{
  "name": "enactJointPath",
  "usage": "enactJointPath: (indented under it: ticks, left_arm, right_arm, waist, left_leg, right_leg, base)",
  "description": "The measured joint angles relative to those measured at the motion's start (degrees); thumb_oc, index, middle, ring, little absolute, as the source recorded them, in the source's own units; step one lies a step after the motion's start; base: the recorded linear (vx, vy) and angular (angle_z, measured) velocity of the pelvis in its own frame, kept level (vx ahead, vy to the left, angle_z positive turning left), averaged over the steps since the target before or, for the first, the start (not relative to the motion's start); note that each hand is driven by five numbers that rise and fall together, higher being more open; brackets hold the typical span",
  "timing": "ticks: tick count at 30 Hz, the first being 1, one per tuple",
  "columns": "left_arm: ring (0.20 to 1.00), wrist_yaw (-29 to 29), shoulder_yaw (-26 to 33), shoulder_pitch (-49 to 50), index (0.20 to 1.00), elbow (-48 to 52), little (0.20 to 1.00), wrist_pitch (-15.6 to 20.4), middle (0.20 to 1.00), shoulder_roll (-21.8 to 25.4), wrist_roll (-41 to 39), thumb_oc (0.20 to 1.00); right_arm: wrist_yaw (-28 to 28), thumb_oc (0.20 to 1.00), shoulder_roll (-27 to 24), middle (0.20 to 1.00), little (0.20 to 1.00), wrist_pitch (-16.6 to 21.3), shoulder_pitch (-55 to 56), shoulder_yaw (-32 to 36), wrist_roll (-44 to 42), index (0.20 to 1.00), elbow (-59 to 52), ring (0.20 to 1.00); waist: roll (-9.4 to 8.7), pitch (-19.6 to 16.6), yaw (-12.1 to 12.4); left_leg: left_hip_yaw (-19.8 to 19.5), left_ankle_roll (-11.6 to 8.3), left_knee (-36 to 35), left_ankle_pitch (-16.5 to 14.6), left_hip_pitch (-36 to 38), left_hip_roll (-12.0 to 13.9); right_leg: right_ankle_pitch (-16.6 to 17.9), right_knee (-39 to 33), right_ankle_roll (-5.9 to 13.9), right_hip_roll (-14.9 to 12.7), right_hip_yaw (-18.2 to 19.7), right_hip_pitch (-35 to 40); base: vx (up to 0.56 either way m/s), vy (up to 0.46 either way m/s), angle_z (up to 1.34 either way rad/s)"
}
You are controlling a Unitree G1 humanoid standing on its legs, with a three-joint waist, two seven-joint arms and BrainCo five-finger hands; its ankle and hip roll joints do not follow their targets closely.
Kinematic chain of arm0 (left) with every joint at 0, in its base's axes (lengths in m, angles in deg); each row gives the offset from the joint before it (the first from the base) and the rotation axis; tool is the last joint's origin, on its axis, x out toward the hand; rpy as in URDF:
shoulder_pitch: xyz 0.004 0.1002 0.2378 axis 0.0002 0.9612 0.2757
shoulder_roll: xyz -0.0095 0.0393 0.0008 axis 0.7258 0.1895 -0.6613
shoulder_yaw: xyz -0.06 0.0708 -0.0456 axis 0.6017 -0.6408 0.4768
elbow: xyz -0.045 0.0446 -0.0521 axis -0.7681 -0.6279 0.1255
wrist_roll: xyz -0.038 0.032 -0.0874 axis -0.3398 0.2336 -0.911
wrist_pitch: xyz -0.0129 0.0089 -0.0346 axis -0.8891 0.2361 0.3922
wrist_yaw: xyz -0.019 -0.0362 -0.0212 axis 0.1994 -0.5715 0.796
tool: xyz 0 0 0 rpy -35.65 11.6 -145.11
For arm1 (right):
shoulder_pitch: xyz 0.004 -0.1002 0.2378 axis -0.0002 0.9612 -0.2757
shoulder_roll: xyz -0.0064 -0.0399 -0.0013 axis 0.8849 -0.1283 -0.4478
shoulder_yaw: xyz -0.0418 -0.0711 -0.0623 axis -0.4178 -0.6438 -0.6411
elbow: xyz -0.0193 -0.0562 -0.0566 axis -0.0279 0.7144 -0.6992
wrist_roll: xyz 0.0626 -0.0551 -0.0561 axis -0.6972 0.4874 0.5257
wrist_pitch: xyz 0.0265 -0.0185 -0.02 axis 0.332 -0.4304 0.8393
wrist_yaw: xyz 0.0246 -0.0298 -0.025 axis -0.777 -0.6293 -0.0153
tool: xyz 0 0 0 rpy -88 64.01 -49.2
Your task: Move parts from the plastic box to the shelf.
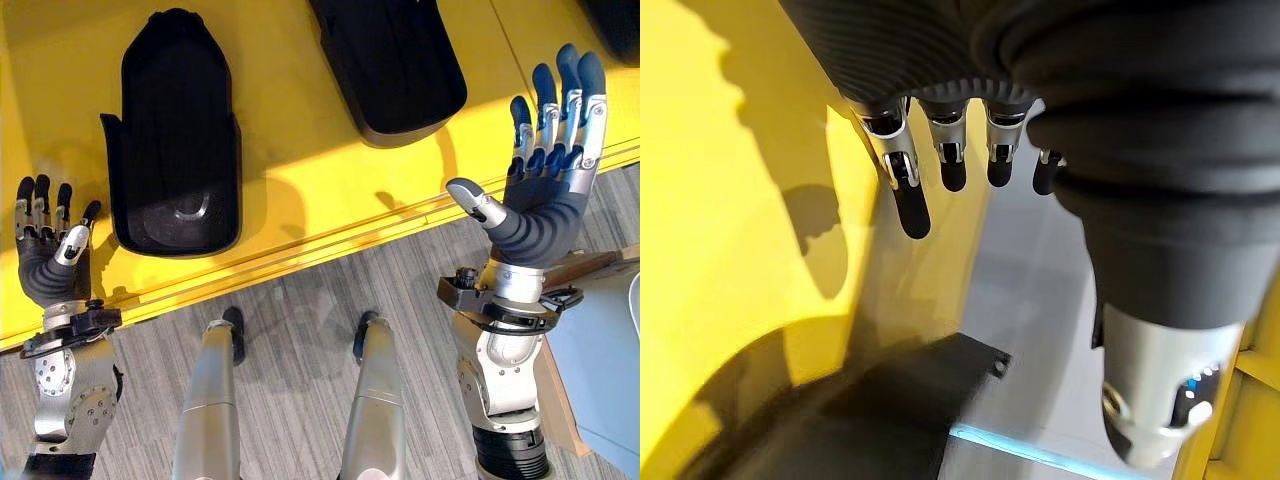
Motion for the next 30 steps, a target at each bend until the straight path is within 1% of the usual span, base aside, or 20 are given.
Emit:
enactJointPath:
  ticks: [2, 3, 4, 11, 17, 22, 30]
  left_arm:
    - [1.0, 0.0, 0.0, 0.0, 1.0, -0.7, 1.0, 0.1, 1.0, 0.0, 0.0, 1.0]
    - [1.0, 0.0, 0.2, -0.2, 1.0, -2.4, 1.0, 1.4, 1.0, -0.5, 1.3, 1.0]
    - [1.0, 0.1, 0.6, -0.5, 1.0, -2.7, 1.0, 1.6, 1.0, -0.5, 1.4, 1.0]
    - [1.0, 0.5, -0.3, -1.2, 1.0, -2.8, 1.0, 1.5, 1.0, 0.0, 1.3, 1.0]
    - [1.0, -0.8, -4.8, -1.8, 1.0, -2.1, 1.0, 1.4, 1.0, 1.7, 1.2, 1.0]
    - [1.0, -2.5, -8.8, -3.4, 1.0, -1.5, 1.0, 1.0, 1.0, 2.4, 1.1, 1.0]
    - [1.0, -4.0, -10.8, -3.9, 1.0, -1.1, 1.0, 0.6, 1.0, 2.5, 1.0, 1.0]
  right_arm:
    - [0.1, 1.0, 0.0, 1.0, 1.0, 0.0, 0.0, 0.0, 0.0, 1.0, 0.0, 1.0]
    - [0.6, 1.0, 0.0, 1.0, 1.0, 0.0, 0.0, 0.0, 0.0, 1.0, 0.3, 1.0]
    - [0.9, 1.0, 0.0, 1.0, 1.0, 0.0, 0.0, 0.0, 0.0, 1.0, 0.4, 1.0]
    - [2.1, 1.0, 0.0, 1.0, 1.0, 0.0, -0.7, -0.1, 0.0, 1.0, 0.3, 1.0]
    - [2.2, 1.0, 0.0, 1.0, 1.0, 0.0, -1.4, -0.4, 0.0, 1.0, 0.4, 1.0]
    - [2.7, 1.0, 0.1, 1.0, 1.0, 0.1, -1.8, -2.1, 0.0, 1.0, 0.8, 1.0]
    - [3.2, 1.0, 0.2, 1.0, 1.0, 0.1, -1.6, -2.5, 0.0, 1.0, 1.0, 1.0]
  waist:
    - [-0.04, 0.0, 0.0]
    - [-0.05, 0.0, 0.1]
    - [-0.03, 0.0, 0.1]
    - [-0.16, -0.1, 0.0]
    - [-0.21, -0.2, 0.0]
    - [-1.52, -1.1, -0.5]
    - [-1.68, -1.2, -0.5]
  left_leg:
    - [0.0, 0.0, 0.0, 0.0, 0.0, 0.0]
    - [0.0, 0.0, 0.0, 0.0, 0.1, 0.0]
    - [0.0, 0.0, 0.0, 0.0, 0.2, 0.0]
    - [0.0, 0.0, 0.0, 0.0, 0.2, -0.1]
    - [0.0, 0.0, -0.3, 0.0, 0.7, -0.1]
    - [0.0, 0.0, -0.7, 0.0, 0.9, -0.1]
    - [0.0, 0.0, -0.8, 0.0, 0.9, -0.1]
  right_leg:
    - [0.0, 0.0, 0.0, 0.0, 0.0, 0.0]
    - [0.0, -0.1, 0.0, 0.0, -0.1, 0.2]
    - [0.0, -0.2, 0.0, 0.0, -0.1, 0.3]
    - [0.0, -0.3, 0.01, -0.1, -0.1, 0.4]
    - [0.1, -0.8, 0.14, -0.1, -0.2, 1.1]
    - [0.2, -1.3, 0.21, -0.1, -0.3, 1.3]
    - [0.2, -1.4, 0.22, -0.1, -0.3, 1.3]
  base:
    - [0.0, 0.0, 0.0]
    - [0.0, 0.0, 0.0]
    - [0.0, 0.0, 0.0]
    - [0.0, 0.0, 0.0]
    - [0.0, 0.0, 0.0]
    - [0.0, 0.0, 0.0]
    - [0.0, 0.0, 0.0]
